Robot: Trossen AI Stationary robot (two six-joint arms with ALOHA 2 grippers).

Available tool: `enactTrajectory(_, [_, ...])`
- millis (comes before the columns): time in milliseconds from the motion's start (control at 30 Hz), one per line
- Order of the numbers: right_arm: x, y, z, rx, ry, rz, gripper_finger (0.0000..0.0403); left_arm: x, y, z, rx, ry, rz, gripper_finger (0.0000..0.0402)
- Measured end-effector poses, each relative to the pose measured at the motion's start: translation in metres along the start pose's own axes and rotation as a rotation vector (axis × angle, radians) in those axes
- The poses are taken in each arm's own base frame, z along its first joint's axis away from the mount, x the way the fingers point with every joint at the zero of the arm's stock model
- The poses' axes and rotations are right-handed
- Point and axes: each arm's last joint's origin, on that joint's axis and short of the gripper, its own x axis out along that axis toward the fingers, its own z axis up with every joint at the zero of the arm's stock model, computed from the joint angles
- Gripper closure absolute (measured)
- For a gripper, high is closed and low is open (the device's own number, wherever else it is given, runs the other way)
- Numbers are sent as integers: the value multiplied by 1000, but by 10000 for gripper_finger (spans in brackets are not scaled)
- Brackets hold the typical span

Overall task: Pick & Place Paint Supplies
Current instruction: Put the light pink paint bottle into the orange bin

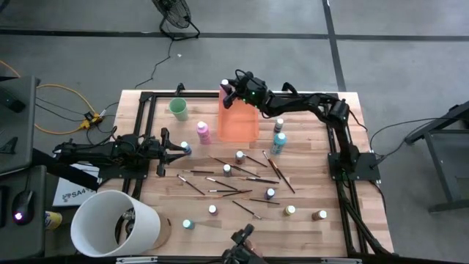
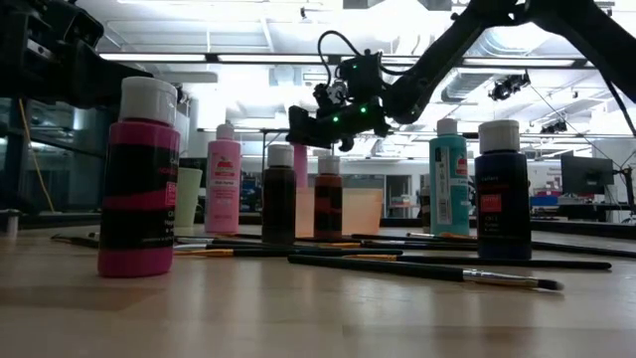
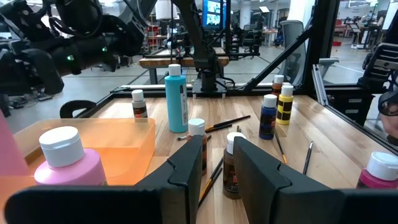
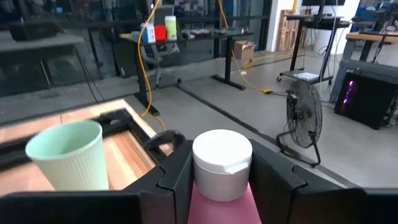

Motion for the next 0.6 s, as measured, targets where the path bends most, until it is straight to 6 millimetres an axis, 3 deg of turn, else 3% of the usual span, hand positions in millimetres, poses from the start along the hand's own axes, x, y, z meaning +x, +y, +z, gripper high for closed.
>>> enactTrajectory(367, [2,-21,-1,69,22,48,277,0,0,0,0,0,0,314])
enactTrajectory(600, [2,-43,-1,71,42,245,278,0,0,0,0,0,0,314])
